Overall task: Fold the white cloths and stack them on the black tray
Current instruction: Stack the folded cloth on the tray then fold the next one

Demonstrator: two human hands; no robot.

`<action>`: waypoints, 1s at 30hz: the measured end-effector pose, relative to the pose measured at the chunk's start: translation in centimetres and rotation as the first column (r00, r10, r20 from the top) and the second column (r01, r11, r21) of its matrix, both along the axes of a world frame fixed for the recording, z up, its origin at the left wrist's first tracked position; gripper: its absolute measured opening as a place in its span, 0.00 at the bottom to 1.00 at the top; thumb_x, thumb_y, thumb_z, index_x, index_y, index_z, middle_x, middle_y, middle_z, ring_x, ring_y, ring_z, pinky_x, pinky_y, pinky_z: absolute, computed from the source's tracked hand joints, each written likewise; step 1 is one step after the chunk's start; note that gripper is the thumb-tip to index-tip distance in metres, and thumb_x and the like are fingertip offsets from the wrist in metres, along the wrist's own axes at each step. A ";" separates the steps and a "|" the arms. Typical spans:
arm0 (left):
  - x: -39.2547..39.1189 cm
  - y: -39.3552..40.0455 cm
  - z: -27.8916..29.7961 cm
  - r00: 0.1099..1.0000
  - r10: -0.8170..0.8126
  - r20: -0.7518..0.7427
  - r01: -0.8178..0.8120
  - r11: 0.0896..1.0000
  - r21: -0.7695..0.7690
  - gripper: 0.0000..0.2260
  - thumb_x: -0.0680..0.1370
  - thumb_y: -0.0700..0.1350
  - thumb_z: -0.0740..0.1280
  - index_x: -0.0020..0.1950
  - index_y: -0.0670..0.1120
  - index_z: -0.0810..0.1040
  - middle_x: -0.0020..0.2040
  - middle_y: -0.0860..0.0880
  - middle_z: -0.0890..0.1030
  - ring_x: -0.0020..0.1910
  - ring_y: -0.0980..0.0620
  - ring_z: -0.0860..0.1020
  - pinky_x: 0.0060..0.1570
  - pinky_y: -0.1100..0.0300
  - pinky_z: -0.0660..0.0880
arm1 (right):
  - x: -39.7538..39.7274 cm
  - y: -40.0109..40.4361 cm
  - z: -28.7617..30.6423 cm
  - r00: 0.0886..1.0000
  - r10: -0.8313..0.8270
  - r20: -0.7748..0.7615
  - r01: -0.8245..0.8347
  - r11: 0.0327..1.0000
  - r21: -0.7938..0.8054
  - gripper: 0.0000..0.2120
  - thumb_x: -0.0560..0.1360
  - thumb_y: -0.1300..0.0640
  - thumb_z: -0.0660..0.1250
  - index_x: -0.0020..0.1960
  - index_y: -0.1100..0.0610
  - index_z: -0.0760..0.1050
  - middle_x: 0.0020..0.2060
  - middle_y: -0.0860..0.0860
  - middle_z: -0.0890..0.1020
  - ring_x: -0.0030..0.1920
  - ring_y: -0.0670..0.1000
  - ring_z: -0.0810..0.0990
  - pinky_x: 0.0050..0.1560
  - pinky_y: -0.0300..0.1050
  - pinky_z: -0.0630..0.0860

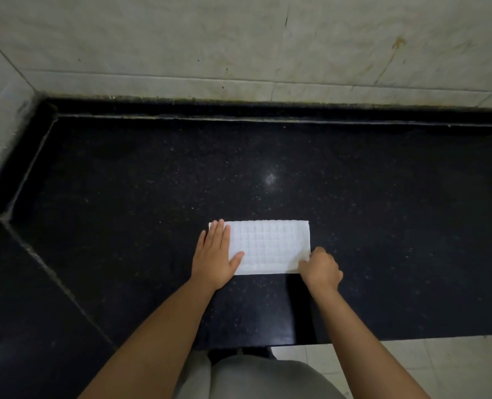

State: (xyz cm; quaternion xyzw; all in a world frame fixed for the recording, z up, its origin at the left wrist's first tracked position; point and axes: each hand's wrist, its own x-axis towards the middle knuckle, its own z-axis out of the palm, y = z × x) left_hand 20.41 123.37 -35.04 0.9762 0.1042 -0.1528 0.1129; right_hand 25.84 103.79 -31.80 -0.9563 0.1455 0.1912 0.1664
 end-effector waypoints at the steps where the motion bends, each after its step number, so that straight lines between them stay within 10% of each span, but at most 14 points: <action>1: -0.1 -0.1 0.0 1.000 0.004 -0.006 -0.004 1.000 -0.001 0.31 0.81 0.58 0.48 0.76 0.42 0.42 0.78 0.46 0.41 0.77 0.49 0.40 0.74 0.53 0.38 | -0.1 0.2 0.1 1.000 -0.006 0.003 0.006 1.000 -0.004 0.11 0.74 0.61 0.61 0.55 0.62 0.70 0.51 0.58 0.79 0.52 0.58 0.77 0.53 0.49 0.70; 15: 0.0 -0.2 0.3 1.000 -0.007 -0.017 0.007 1.000 0.014 0.31 0.81 0.59 0.46 0.76 0.42 0.40 0.77 0.46 0.40 0.76 0.49 0.39 0.75 0.52 0.39 | 2.6 0.2 3.3 0.923 -0.253 -0.289 0.332 0.905 0.266 0.09 0.68 0.65 0.64 0.32 0.59 0.65 0.31 0.52 0.70 0.31 0.51 0.70 0.29 0.40 0.66; 22: 0.0 -0.1 0.3 1.000 0.003 -0.015 -0.003 1.000 0.024 0.31 0.81 0.59 0.45 0.76 0.42 0.39 0.77 0.46 0.39 0.76 0.50 0.39 0.74 0.53 0.38 | 3.0 -0.9 3.8 0.880 -0.317 -0.353 0.455 0.774 0.440 0.09 0.71 0.63 0.67 0.50 0.64 0.72 0.43 0.56 0.75 0.40 0.52 0.74 0.37 0.43 0.72; 30: -2.2 2.2 1.1 0.977 0.101 0.188 -0.066 0.980 -0.186 0.26 0.82 0.49 0.52 0.76 0.41 0.48 0.78 0.45 0.47 0.77 0.50 0.44 0.74 0.55 0.39 | -1.1 3.1 5.4 0.956 0.015 0.292 -0.150 0.883 0.445 0.08 0.72 0.64 0.65 0.35 0.59 0.70 0.31 0.49 0.73 0.32 0.47 0.70 0.31 0.33 0.65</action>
